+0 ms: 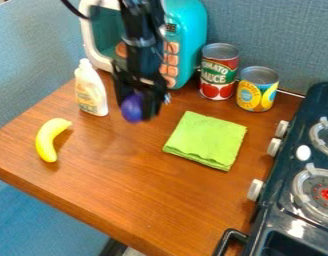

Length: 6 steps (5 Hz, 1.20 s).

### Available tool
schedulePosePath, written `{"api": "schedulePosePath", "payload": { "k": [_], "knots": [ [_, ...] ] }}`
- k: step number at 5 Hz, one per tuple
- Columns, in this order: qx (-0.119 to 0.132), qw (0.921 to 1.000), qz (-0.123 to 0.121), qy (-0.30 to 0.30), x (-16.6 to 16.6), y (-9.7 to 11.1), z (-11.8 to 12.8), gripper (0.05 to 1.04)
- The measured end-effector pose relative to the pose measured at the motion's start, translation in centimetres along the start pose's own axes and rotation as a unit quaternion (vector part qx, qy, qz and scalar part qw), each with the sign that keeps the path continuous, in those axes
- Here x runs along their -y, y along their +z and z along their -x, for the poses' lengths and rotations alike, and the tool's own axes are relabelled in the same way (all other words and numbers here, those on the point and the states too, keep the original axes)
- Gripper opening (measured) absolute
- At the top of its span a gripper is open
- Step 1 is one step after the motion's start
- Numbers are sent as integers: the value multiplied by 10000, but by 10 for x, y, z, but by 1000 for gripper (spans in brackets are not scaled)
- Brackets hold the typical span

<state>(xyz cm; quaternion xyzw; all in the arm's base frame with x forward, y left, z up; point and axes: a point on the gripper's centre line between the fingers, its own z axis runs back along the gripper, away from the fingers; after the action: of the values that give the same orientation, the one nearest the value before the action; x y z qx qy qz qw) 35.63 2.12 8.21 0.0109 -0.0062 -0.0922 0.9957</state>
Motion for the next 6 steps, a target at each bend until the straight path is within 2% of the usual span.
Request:
{"api": "schedulePosePath", "payload": {
  "k": [1, 2, 4, 6],
  "knots": [
    [322, 9991, 151, -231, 5, 20, 28, 829],
    [-57, 9983, 302, -502, 14, 1, 55, 829],
    [-344, 9917, 390, -1177, 51, -26, 63, 829],
    [-567, 9798, 355, -1883, 103, -39, 76, 829]
  ]
}}
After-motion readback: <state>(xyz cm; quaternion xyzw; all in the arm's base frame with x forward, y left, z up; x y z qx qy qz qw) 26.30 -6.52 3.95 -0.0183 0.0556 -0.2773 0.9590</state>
